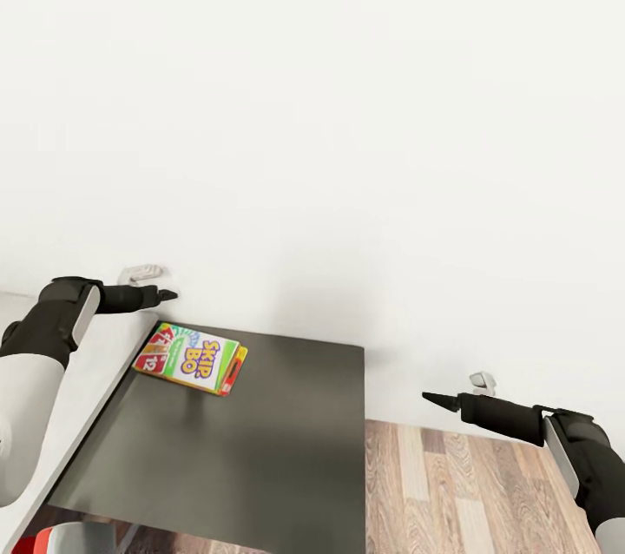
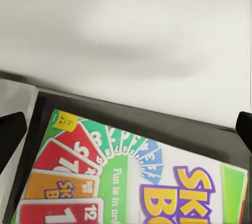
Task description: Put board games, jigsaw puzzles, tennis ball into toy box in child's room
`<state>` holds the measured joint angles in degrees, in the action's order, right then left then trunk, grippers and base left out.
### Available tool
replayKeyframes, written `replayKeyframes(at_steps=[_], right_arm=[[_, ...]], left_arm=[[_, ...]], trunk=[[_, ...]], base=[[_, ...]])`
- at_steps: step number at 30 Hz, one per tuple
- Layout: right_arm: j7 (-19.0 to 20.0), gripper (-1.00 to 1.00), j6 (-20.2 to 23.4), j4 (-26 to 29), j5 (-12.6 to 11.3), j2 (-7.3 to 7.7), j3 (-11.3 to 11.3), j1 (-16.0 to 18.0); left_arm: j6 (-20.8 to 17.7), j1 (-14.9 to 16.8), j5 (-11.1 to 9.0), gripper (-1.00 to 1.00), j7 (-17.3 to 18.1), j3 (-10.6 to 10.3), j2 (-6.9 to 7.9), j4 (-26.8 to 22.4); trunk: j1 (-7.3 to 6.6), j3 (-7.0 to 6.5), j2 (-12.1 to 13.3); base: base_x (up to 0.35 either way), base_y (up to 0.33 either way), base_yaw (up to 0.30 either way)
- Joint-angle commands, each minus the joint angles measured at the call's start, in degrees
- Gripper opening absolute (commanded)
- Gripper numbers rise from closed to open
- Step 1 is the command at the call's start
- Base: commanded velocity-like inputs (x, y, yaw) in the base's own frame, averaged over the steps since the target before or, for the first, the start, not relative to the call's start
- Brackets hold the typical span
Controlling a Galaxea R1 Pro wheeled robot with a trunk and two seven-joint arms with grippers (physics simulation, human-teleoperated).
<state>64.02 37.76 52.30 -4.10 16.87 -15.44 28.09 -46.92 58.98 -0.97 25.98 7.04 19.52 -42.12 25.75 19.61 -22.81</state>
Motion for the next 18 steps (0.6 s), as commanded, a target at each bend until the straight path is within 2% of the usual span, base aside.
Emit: replayKeyframes(at_steps=[1,6,14,18], right_arm=[[0.05,1.0,0.48,0.0,-0.29,0.01,-0.03,0.04],[0.05,1.0,0.33,0.0,-0.29,0.01,-0.03,0.04],[0.05,1.0,-0.94,0.0,-0.26,0.01,-0.02,0.04],[0.05,1.0,-1.05,0.0,-0.27,0.01,-0.02,0.04]], left_arm=[[-0.41,0.06,-0.08,1.0,0.55,0.11,-0.01,0.0],[-0.44,0.07,-0.01,1.0,2.3,-0.05,-0.01,0.09],[-0.35,0.07,0.0,1.0,2.74,-0.26,-0.05,0.12],[-0.26,0.04,0.0,1.0,2.77,-1.02,-0.08,0.11]], trunk=[[0.03,0.2,-0.11],[0.03,0.67,-0.11],[0.03,1.42,-0.11],[0.03,1.79,-0.11]], base=[[0.0,0.0,0.0],[0.0,0.0,0.0],[0.0,0.0,0.0],[0.0,0.0,0.0]])
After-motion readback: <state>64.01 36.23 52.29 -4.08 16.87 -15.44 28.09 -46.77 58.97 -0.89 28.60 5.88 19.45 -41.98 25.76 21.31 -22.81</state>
